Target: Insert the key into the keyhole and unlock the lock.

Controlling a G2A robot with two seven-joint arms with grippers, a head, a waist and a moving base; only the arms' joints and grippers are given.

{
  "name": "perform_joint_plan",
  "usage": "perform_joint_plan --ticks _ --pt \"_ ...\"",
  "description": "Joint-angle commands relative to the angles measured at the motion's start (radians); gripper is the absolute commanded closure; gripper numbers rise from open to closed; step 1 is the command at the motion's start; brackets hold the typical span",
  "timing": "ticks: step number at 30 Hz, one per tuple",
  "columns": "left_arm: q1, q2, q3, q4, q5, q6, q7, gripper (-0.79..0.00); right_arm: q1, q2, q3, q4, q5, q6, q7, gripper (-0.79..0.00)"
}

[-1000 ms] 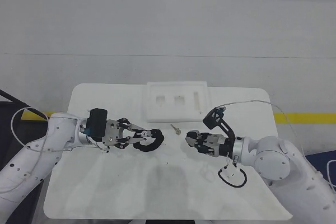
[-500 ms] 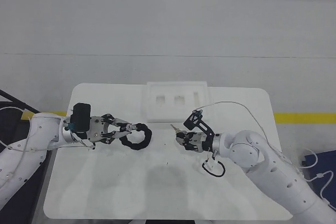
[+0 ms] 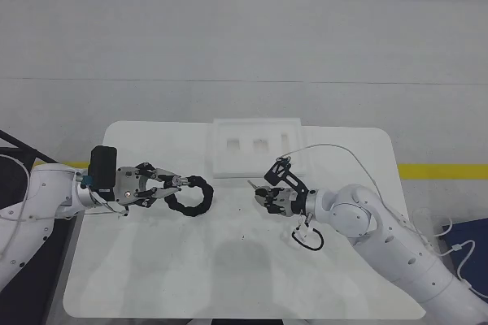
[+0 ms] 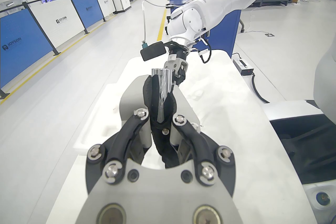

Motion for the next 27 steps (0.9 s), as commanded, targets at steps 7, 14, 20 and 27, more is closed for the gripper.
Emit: perform_joint_plan --ticks 7,14,20,27 --pt "0.018 -0.003 0.014 -0.016 -0.029 0.004 0.004 0.000 0.055 -0.022 -0.031 0.098 -0.129 -0.180 -0.058 0.000" --pt "0.023 -0.005 0.016 -0.023 -0.039 0.008 0.008 0.000 0.151 -0.072 -0.106 0.266 -0.236 -0.337 -0.157 -0.034" --pt "0.023 -0.005 0.016 -0.023 -0.039 0.008 0.008 0.000 0.218 -0.116 -0.160 0.389 -0.321 -0.398 -0.212 -0.329" --pt "0.023 -0.005 0.016 -0.023 -0.039 0.008 0.008 0.000 0.263 -0.161 -0.210 0.469 -0.403 -0.412 -0.245 -0.323"
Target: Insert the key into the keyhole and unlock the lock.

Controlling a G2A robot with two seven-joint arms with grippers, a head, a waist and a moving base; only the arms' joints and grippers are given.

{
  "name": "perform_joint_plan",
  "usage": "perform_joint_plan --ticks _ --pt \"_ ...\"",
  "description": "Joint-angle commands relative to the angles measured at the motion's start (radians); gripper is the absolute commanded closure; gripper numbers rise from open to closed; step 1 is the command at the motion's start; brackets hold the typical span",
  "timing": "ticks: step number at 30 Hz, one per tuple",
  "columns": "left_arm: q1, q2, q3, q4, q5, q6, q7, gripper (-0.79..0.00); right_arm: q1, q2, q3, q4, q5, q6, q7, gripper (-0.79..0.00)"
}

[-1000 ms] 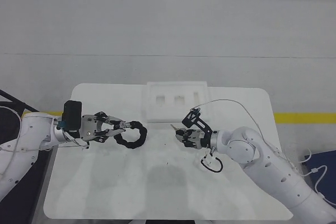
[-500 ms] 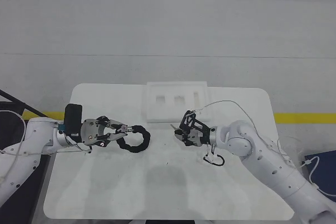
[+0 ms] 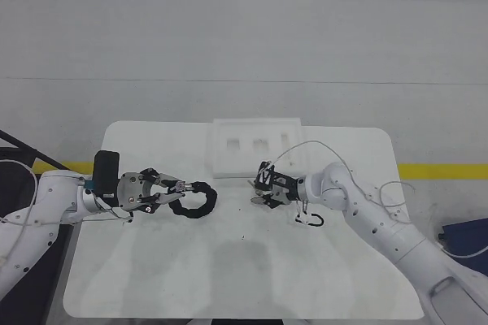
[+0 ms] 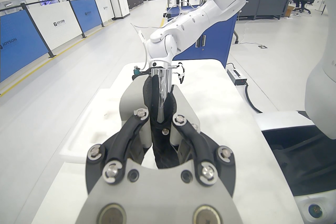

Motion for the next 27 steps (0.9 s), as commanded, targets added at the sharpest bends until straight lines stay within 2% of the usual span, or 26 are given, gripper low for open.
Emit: perform_joint_plan --ticks 1,21,23,27 --pt "0.000 0.000 0.000 0.000 0.000 0.000 0.000 0.000 0.007 -0.010 -0.009 0.019 -0.009 -0.004 -0.007 -0.317" --pt "0.000 0.000 0.000 0.000 0.000 0.000 0.000 0.000 0.068 -0.082 -0.054 0.137 -0.168 -0.029 -0.048 -0.326" --pt "0.000 0.000 0.000 0.000 0.000 0.000 0.000 0.000 0.069 -0.086 -0.056 0.141 -0.184 -0.026 -0.050 -0.317" --pt "0.000 0.000 0.000 0.000 0.000 0.000 0.000 0.000 0.071 -0.093 -0.059 0.141 -0.226 -0.018 -0.050 -0.243"
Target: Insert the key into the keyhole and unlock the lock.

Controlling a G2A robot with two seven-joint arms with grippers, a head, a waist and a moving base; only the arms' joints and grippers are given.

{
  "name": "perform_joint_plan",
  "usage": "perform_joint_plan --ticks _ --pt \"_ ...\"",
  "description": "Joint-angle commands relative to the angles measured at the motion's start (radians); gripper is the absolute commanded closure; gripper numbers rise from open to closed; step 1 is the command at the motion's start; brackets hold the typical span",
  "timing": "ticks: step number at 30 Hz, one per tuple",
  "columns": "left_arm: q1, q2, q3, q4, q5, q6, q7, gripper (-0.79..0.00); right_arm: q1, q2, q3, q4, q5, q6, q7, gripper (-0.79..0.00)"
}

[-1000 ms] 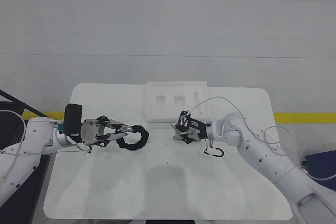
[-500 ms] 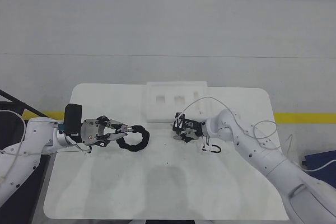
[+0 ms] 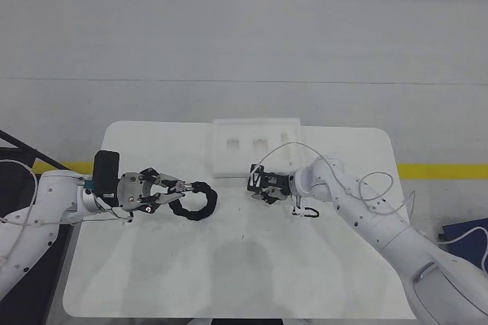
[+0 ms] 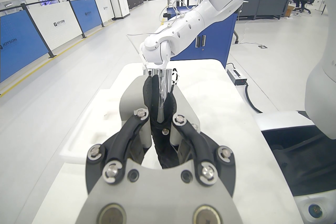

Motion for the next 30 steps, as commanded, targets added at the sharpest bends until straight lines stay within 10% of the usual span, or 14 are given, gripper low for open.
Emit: perform_joint_plan --ticks 1,8,25,27,30 --pt "0.000 0.000 0.000 0.000 0.000 0.000 0.000 0.000 -0.002 -0.002 0.000 -0.001 -0.016 0.003 -0.003 -0.234" --pt "0.000 0.000 0.000 0.000 0.000 0.000 0.000 0.000 -0.011 0.000 0.016 -0.025 -0.077 0.027 -0.007 -0.009" --pt "0.000 0.000 0.000 0.000 0.000 0.000 0.000 0.000 -0.117 0.068 0.157 -0.243 -0.113 0.013 0.046 0.000" --pt "0.000 0.000 0.000 0.000 0.000 0.000 0.000 0.000 -0.129 0.078 0.164 -0.282 -0.154 -0.022 0.034 -0.296" --pt "0.000 0.000 0.000 0.000 0.000 0.000 0.000 0.000 -0.142 0.087 0.167 -0.326 -0.228 -0.054 -0.001 -0.320"
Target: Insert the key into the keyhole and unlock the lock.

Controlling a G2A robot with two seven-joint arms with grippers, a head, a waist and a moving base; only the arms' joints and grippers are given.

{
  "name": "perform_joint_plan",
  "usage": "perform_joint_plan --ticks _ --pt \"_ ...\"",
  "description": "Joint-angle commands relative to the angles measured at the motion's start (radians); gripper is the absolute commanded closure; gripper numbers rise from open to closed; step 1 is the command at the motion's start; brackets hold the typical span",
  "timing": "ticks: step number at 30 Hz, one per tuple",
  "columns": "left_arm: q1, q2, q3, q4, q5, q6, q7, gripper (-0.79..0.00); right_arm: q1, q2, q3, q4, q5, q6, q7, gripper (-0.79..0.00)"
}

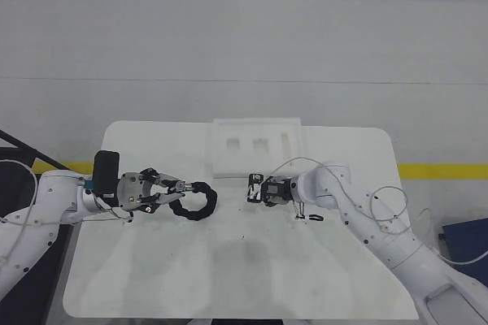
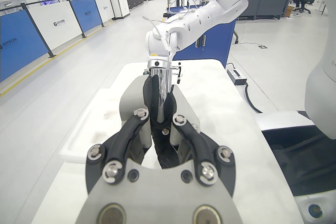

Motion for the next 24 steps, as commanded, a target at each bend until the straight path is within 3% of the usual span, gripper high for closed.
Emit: perform_joint_plan --ticks 1,10,24 --pt "0.000 0.000 0.000 0.000 0.000 0.000 0.000 0.000 -0.007 0.004 0.002 -0.019 -0.045 -0.009 -0.024 -0.320" --pt "0.000 0.000 0.000 0.000 0.000 0.000 0.000 0.000 -0.004 -0.005 -0.030 0.008 -0.176 -0.017 -0.091 -0.342" --pt "0.000 0.000 0.000 0.000 0.000 0.000 0.000 0.000 0.047 -0.051 -0.063 0.119 -0.190 -0.004 -0.115 -0.339"
